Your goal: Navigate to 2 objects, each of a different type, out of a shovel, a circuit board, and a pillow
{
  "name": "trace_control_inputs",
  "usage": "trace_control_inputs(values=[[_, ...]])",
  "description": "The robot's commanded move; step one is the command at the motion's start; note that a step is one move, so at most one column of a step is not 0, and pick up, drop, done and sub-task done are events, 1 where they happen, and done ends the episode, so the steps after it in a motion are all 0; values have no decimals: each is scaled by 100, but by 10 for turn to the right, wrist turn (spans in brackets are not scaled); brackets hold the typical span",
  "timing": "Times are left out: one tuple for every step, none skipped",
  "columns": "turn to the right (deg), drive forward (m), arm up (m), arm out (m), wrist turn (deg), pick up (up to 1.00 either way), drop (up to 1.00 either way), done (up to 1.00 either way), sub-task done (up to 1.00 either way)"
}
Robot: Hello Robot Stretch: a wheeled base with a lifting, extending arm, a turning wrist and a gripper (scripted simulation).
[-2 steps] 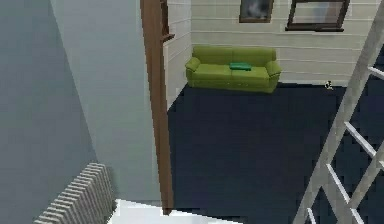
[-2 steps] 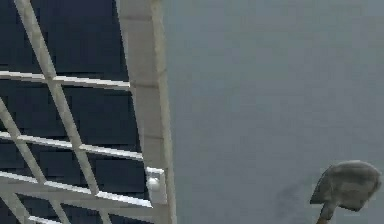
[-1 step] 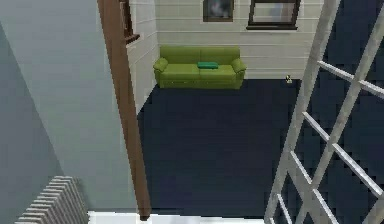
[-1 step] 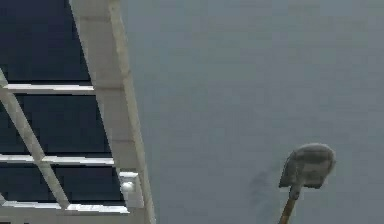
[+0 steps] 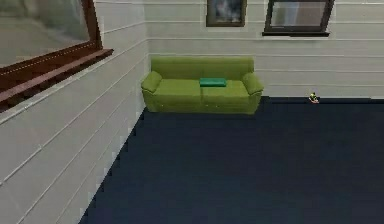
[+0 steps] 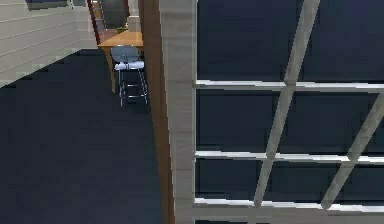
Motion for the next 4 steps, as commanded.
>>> trace_control_inputs(values=[[120,0,0,0,0,0,0,0,0],[0,20,0,0,0,0,0,0,0],[-30,0,0,0,0,0,0,0,0],[0,100,0,0,0,0,0,0,0]])
